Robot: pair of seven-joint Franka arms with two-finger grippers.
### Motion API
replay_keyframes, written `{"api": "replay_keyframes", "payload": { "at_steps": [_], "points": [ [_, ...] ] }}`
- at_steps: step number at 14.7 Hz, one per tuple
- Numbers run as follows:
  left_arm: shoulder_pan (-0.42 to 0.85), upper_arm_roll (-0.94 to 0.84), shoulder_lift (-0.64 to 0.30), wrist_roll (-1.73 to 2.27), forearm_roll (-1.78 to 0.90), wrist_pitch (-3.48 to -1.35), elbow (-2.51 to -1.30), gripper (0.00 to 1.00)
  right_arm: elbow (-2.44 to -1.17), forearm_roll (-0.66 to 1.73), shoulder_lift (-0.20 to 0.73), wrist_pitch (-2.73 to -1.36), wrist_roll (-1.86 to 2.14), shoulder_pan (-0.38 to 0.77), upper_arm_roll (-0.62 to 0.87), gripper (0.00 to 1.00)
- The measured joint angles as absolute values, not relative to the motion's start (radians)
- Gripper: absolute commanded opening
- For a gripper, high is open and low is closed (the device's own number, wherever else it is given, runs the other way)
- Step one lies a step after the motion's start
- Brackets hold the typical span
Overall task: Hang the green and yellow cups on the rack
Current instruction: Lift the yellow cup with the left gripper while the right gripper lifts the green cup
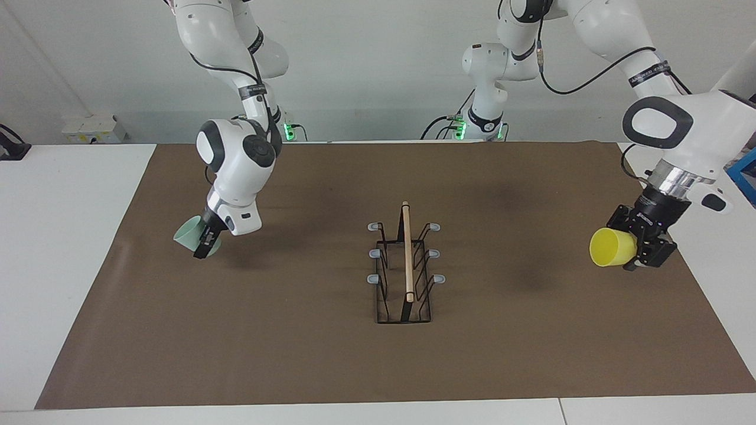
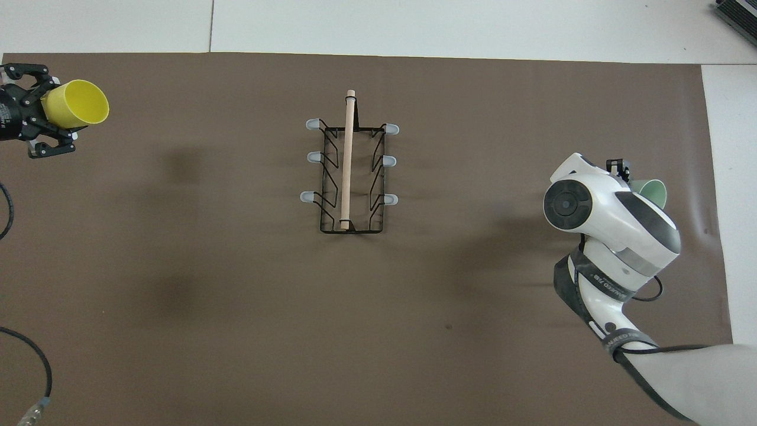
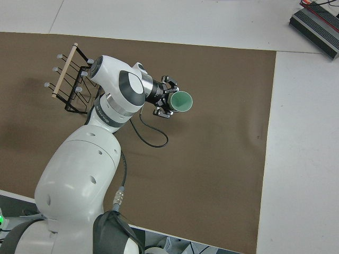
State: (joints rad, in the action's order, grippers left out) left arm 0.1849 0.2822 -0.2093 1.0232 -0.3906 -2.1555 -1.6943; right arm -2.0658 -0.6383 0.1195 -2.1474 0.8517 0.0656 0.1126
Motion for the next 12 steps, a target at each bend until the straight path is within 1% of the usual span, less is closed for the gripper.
{"api": "replay_keyframes", "payload": {
  "at_steps": [4,6,10,12],
  "points": [
    [0.191,0.14,-0.163,1.026,-0.199,-2.122,-1.699,0.0,-2.065,-0.375,0.075,-2.147,0.9,0.057,0.112,0.02],
    [0.191,0.077,-0.152,1.026,-0.119,-2.12,-1.705,0.0,-2.062,-0.151,0.052,-2.156,0.983,0.04,0.108,0.02],
    [0.192,-0.054,-0.132,1.027,0.06,-2.12,-1.753,0.0,-2.054,0.124,-0.027,-2.162,1.084,0.023,0.103,0.02],
    [0.192,-0.102,-0.122,1.027,0.139,-2.131,-1.779,0.0,-2.054,0.307,-0.067,-2.165,1.162,0.013,0.101,0.01]
  ]
}}
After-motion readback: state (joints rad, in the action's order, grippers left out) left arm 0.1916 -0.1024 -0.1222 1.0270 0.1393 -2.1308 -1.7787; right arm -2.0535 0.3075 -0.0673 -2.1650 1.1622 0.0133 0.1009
